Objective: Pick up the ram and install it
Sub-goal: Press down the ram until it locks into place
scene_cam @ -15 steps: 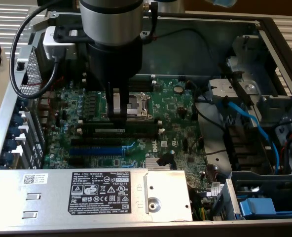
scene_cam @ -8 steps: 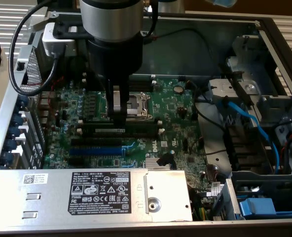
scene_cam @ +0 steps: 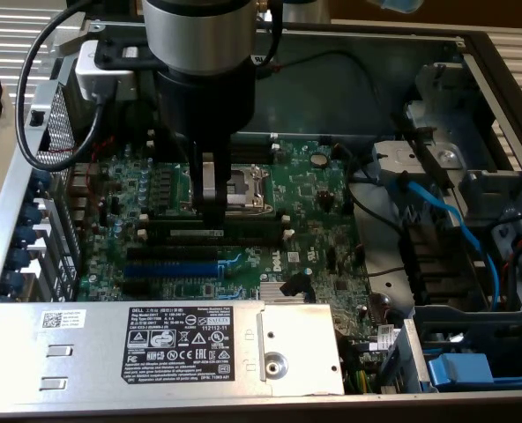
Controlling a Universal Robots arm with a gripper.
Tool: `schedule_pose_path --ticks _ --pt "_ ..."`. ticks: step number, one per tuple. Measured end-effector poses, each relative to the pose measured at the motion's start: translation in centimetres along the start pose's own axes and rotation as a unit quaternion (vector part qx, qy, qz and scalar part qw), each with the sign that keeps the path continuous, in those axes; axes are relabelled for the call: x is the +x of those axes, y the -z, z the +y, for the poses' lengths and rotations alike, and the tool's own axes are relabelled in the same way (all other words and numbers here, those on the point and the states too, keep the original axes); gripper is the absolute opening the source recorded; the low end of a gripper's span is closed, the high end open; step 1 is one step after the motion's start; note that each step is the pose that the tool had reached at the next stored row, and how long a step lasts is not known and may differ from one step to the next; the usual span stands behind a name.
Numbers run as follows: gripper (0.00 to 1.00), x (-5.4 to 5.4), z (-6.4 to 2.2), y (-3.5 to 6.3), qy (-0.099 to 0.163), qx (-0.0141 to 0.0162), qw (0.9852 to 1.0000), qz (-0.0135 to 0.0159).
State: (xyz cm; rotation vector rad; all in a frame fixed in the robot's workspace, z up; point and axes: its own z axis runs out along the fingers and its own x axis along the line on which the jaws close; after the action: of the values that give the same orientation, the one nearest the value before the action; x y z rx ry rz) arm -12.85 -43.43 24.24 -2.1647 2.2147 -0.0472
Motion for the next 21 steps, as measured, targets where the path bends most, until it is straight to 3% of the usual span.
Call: schedule_pose_path --ticks 4,5,15,17,18,20,21 --pt "0.20 0.0 0.00 0.00 0.000 0.0000 1.0000 0.0000" --pt "0.11 0.0 0.00 0.00 0.000 0.0000 1.0000 0.0000" --pt "0.10 0.0 -0.02 0.00 0.000 0.0000 1.0000 0.0000" --pt "0.10 0.0 -0.42 -0.02 0.000 -0.0006 1.0000 0.0001" --pt "0.10 0.0 -0.70 -0.05 0.000 -0.0012 1.0000 0.0000" --pt "0.10 0.0 -0.96 -0.07 0.000 -0.0054 1.0000 0.0001" --pt "0.10 0.0 -1.03 -0.08 0.000 -0.0105 0.9999 0.0002"
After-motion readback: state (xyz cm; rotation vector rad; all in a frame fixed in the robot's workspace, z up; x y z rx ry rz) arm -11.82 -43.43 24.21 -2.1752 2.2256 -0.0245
